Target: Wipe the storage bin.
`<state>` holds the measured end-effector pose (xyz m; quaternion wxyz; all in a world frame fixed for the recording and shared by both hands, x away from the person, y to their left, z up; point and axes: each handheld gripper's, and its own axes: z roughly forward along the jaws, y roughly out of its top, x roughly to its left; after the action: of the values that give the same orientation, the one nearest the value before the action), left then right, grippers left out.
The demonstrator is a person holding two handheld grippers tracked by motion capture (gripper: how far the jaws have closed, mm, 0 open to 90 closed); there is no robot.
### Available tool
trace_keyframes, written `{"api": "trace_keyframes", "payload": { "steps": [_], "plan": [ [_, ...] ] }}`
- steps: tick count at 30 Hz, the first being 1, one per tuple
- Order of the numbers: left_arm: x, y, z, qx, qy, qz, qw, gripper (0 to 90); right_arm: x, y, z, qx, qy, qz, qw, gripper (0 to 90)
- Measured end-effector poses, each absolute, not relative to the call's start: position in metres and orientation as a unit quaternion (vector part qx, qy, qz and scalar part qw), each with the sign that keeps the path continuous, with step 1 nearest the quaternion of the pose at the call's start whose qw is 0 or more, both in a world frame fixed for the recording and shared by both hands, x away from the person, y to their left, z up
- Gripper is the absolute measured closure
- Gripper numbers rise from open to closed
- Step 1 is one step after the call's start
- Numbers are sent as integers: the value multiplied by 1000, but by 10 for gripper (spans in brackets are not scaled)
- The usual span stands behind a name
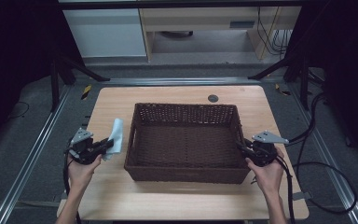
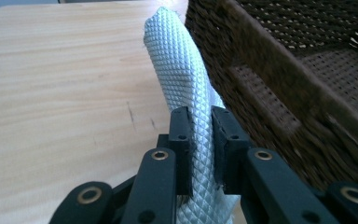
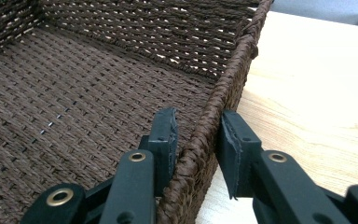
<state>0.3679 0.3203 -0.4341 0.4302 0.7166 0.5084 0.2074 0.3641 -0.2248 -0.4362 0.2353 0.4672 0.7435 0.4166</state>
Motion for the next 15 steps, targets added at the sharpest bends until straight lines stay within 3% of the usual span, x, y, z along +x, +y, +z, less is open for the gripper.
{"api": "trace_keyframes", "payload": {
  "steps": [15],
  "plan": [
    [423,306,-460,745,497,198,399,787,372,-217,-436,443,756,425,227,695]
  ]
}}
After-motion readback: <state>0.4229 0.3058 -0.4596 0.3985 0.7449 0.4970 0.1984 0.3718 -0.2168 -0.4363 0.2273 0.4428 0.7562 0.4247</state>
